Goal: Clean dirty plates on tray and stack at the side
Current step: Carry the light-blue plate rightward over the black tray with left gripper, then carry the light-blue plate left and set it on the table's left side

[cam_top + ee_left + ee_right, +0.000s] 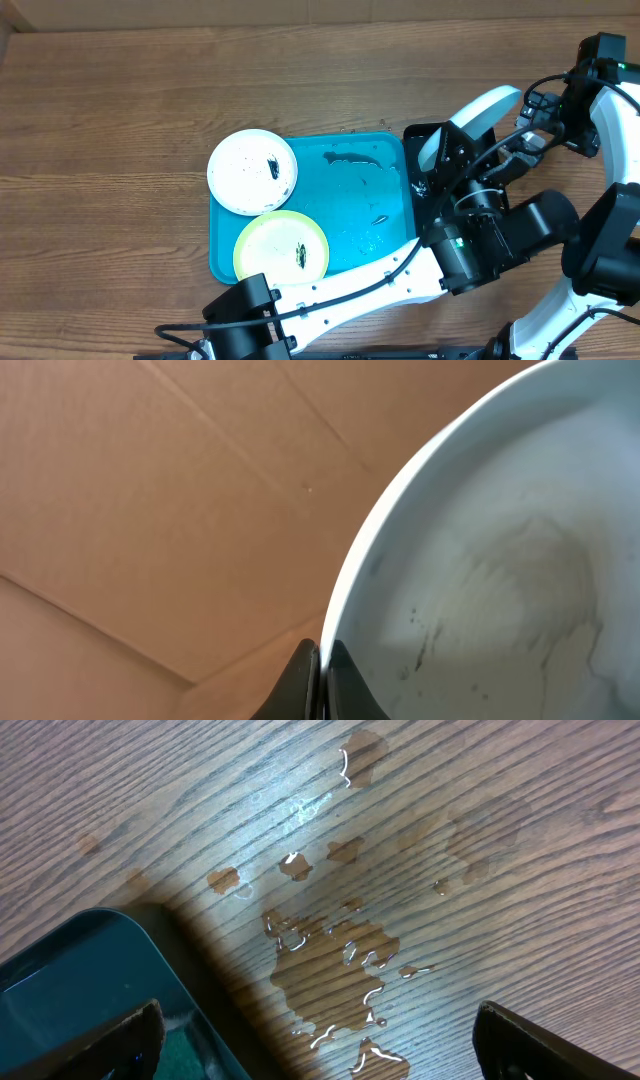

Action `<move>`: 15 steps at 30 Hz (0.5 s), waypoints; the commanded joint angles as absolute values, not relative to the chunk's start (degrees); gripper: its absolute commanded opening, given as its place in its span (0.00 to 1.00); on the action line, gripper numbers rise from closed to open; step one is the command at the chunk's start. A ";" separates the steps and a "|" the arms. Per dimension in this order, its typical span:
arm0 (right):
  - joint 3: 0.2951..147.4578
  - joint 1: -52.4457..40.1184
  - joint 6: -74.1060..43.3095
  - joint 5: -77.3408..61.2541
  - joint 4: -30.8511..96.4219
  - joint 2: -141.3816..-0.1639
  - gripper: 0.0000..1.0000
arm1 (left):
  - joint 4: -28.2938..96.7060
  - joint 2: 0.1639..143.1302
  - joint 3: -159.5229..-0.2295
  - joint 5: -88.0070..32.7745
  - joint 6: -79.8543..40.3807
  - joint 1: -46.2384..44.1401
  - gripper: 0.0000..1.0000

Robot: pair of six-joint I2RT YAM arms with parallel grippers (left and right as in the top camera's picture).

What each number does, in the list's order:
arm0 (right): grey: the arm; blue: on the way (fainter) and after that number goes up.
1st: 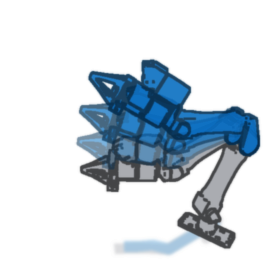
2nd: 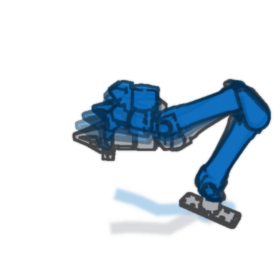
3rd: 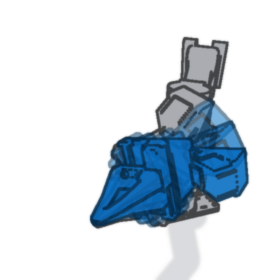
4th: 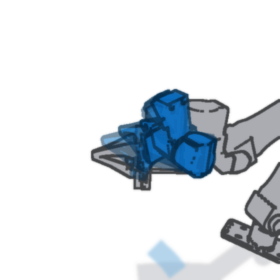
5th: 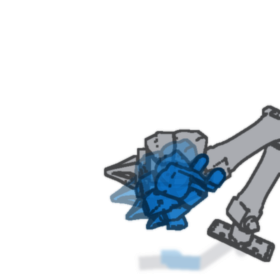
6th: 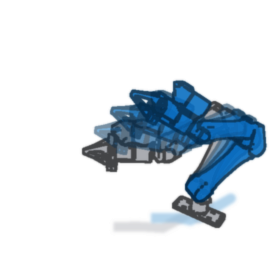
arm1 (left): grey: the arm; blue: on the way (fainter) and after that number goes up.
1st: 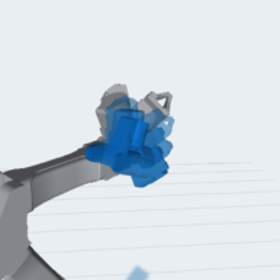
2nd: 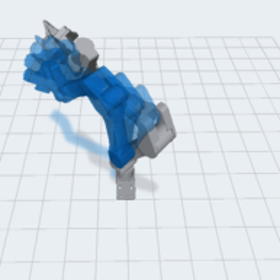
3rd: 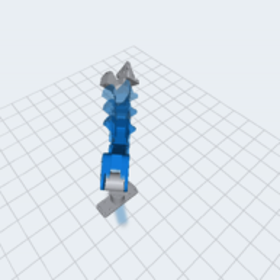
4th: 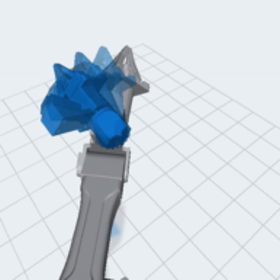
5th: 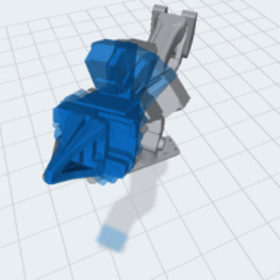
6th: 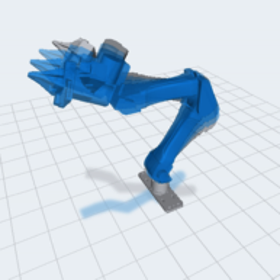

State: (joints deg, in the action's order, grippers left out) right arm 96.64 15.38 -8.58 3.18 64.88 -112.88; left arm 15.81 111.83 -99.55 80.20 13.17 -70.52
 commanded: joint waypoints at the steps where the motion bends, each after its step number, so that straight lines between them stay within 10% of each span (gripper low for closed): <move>1: 96.77 15.51 -8.80 2.92 64.58 -111.92 1.00 | 16.43 109.71 -100.97 82.08 9.34 -70.94 0.04; 15: 96.77 15.51 -8.80 2.92 64.58 -111.92 1.00 | 37.60 109.71 -100.84 35.97 -11.84 -55.18 0.04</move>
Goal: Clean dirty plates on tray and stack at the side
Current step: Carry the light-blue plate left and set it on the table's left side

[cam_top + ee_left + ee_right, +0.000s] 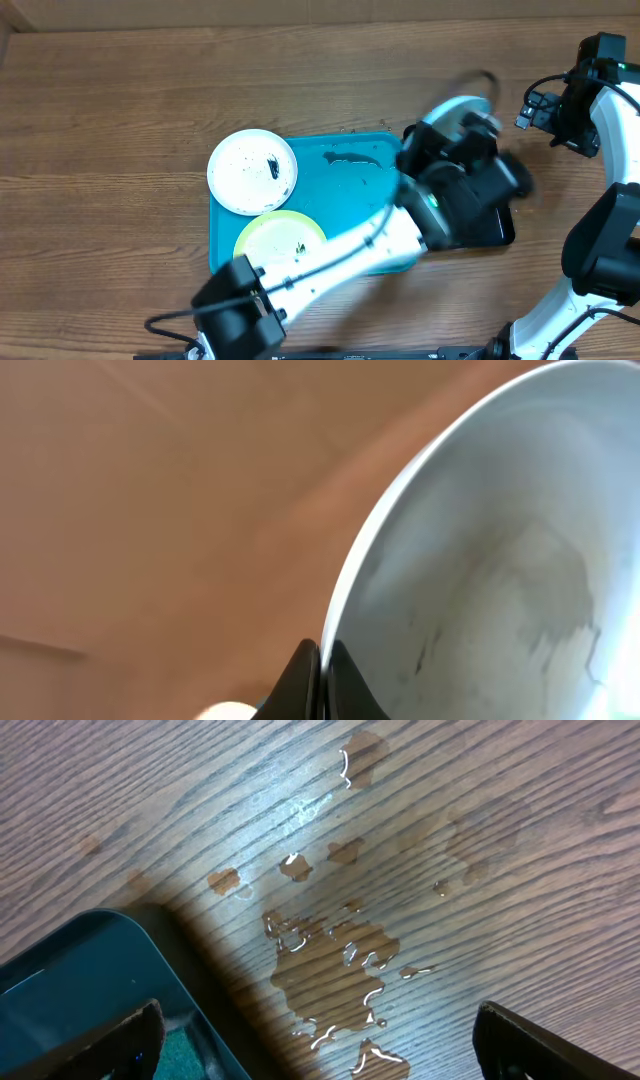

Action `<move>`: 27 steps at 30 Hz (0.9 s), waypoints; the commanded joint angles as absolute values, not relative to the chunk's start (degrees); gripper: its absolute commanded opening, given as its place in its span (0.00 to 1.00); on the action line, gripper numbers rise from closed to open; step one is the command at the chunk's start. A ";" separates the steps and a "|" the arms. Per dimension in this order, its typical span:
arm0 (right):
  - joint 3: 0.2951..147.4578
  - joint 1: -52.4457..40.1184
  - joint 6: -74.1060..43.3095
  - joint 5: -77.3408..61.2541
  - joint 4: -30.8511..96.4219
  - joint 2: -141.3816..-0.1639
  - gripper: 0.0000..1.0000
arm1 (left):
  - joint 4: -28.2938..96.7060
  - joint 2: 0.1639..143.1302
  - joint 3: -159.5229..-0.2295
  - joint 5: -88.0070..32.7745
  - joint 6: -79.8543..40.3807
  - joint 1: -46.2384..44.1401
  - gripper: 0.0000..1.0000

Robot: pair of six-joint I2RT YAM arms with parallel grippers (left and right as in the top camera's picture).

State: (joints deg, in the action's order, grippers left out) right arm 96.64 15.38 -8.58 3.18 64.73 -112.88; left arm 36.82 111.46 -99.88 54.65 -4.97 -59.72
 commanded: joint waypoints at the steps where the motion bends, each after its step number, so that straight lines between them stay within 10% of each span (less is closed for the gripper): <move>1: 96.77 15.51 -8.80 2.92 64.58 -111.92 1.00 | 38.06 109.71 -100.88 30.81 -11.86 -53.30 0.04; 15: 96.77 15.51 -8.80 2.92 64.58 -111.92 1.00 | 43.57 109.71 -100.95 -22.20 -18.50 -17.69 0.04; 27: 96.77 15.51 -8.80 2.92 64.58 -111.92 1.00 | 55.00 109.71 -100.84 -18.98 -18.57 14.70 0.04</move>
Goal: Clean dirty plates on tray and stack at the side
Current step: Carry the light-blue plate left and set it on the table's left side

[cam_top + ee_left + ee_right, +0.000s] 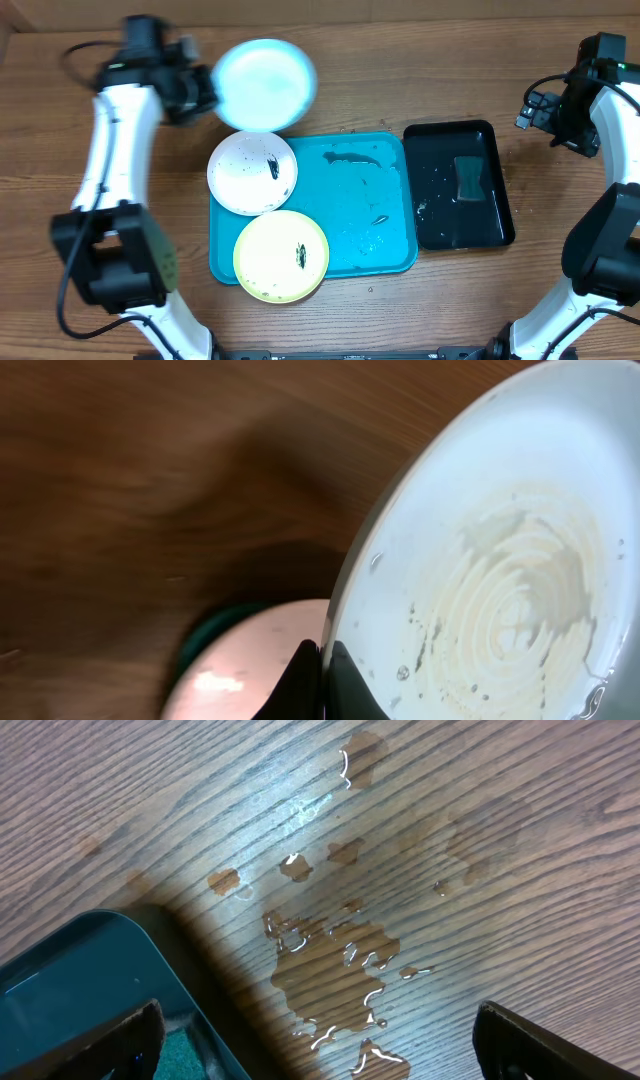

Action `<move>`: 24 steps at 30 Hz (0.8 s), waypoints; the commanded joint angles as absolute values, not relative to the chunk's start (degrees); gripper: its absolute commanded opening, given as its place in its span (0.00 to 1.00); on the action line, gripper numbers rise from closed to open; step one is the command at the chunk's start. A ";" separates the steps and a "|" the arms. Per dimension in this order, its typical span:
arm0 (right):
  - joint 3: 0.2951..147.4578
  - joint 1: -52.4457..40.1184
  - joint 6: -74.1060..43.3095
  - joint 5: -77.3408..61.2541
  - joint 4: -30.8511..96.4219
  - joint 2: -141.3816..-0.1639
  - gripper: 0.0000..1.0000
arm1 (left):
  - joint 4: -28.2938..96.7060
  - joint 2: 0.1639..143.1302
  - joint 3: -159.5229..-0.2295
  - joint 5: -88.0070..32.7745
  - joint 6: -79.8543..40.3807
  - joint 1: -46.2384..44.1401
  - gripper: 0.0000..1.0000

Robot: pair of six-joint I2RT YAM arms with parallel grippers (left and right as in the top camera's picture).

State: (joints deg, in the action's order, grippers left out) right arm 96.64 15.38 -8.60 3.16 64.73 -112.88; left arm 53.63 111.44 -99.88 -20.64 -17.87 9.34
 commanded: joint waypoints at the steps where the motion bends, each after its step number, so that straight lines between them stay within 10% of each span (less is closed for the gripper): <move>1: 96.77 15.51 -8.80 2.92 64.58 -111.92 1.00 | 55.55 109.71 -100.73 -16.34 -19.38 16.69 0.04; 13: 96.77 15.51 -8.80 2.92 64.58 -111.92 1.00 | 56.01 109.82 -94.63 8.10 -28.53 31.20 0.04; 24: 96.77 15.51 -8.80 2.92 64.58 -111.92 1.00 | 37.76 109.93 -79.46 1.72 -26.85 32.12 0.04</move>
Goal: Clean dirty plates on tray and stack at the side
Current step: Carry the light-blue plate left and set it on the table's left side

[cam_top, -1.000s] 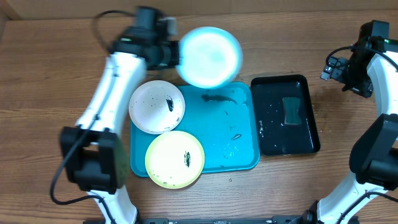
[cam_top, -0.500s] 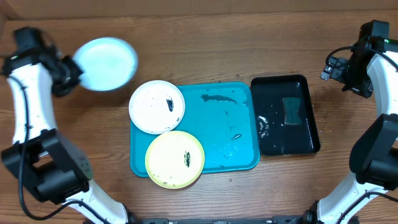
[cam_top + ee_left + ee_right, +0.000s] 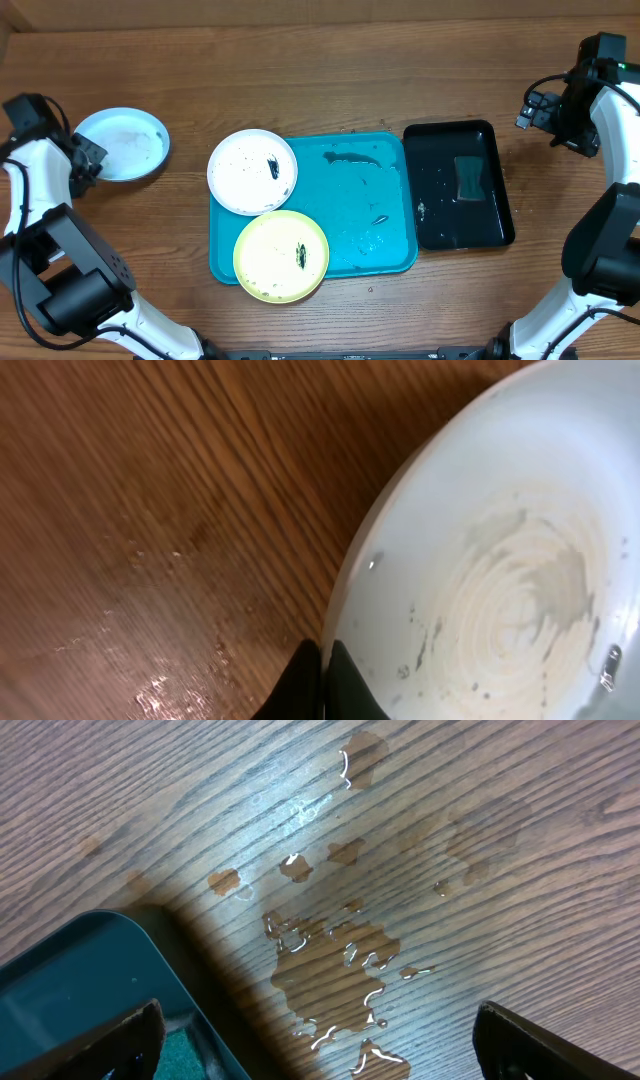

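Observation:
A pale blue plate [image 3: 122, 143] sits at the table's far left, its rim pinched by my left gripper [image 3: 82, 160], which is shut on it; in the left wrist view the plate [image 3: 510, 570] shows pale smears and the gripper [image 3: 324, 680] grips its edge. On the blue tray [image 3: 370, 215] rest a white plate [image 3: 252, 171] and a yellow-green plate [image 3: 281, 256], each with dark crumbs. My right gripper [image 3: 318, 1045] hangs open at the far right above wet wood.
A black basin [image 3: 458, 185] holding a green sponge [image 3: 468, 177] stands right of the tray. Spilled water [image 3: 335, 960] lies on the wood beside the basin corner [image 3: 90, 980]. Crumbs and water streaks lie on the tray's bare part.
My left gripper carried the pale blue plate from above the tray's back left corner out to the table's far left, where it now lies low over the wood. The right arm stayed still.
My left gripper first held the pale blue plate tilted over the black basin. Then it was blurred near the basin, then up behind the tray's left corner, and now at the far left of the table. The right gripper stayed open and still.

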Action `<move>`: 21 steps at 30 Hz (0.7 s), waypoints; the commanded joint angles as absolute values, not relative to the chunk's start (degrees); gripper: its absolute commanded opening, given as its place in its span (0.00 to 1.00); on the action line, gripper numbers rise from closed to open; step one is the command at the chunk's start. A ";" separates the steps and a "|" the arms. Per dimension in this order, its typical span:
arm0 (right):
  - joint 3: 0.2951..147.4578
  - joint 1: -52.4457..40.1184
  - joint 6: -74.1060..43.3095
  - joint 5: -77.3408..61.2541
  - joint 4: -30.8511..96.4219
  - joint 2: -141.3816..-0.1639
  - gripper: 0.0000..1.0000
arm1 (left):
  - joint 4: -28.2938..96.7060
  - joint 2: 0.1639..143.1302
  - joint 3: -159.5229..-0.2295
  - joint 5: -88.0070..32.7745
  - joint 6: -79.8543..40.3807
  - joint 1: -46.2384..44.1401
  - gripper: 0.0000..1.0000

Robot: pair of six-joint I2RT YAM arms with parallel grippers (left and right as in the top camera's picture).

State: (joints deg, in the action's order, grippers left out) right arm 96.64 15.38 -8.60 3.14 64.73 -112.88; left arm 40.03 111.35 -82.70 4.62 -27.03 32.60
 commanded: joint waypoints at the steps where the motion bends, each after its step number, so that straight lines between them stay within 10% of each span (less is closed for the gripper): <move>1: 96.77 15.51 -8.80 2.92 64.58 -111.92 1.00 | 36.23 109.93 -78.04 1.67 -27.07 32.12 0.04; 5: 96.77 15.51 -8.80 2.92 64.58 -111.92 1.00 | 31.27 109.95 -74.00 1.67 -27.07 32.12 0.04; 11: 96.77 15.51 -8.80 2.92 64.58 -111.92 1.00 | 33.12 109.69 -77.03 -9.72 -24.36 32.14 0.69; 21: 96.77 15.51 -8.80 2.92 64.58 -111.92 1.00 | 57.45 104.25 -98.96 -18.09 -18.94 24.58 0.70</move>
